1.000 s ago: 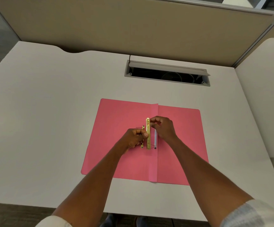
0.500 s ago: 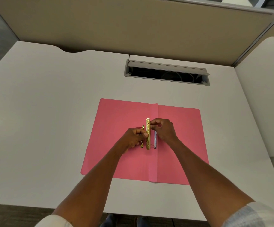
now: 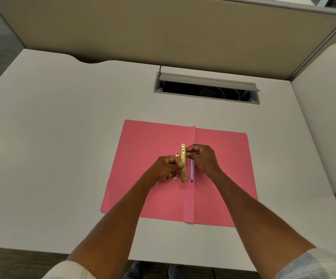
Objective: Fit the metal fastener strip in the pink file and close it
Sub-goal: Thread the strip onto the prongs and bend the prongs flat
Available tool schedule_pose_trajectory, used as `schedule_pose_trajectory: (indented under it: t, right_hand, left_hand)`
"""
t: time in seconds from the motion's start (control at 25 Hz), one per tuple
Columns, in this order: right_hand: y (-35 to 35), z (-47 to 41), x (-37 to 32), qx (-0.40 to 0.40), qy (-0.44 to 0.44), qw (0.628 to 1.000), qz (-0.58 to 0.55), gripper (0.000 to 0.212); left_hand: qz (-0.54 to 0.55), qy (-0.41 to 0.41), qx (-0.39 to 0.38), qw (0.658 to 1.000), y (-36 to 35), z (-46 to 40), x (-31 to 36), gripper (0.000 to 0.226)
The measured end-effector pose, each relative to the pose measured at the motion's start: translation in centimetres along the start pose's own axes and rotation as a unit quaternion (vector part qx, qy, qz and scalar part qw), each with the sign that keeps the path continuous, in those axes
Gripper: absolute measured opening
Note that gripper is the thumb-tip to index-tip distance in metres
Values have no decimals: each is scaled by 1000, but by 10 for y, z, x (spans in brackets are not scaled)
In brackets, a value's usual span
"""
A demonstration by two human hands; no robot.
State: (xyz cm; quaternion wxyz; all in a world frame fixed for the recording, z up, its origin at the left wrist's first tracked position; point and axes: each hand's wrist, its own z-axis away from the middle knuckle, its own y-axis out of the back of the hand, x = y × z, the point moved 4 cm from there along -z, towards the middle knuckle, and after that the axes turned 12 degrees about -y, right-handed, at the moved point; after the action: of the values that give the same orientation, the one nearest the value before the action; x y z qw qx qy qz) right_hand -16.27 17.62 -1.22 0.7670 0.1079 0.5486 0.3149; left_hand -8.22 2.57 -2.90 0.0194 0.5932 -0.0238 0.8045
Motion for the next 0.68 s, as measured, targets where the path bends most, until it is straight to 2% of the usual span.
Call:
schedule_pose_trajectory:
  t: [0.32, 0.52, 0.68]
  right_hand:
    - [-1, -1, 2, 1, -7, 1000, -18, 14]
    - [2, 5, -1, 9, 8, 1000, -7, 23]
    - [5, 23, 4, 64, -13, 998, -19, 7]
  left_hand:
    - [-11, 10, -15, 1000, 0, -3, -3, 14]
    - [-8, 8, -13, 1000, -1, -3, -2, 14]
    - [-25, 16, -10, 999, -3, -6, -1, 10]
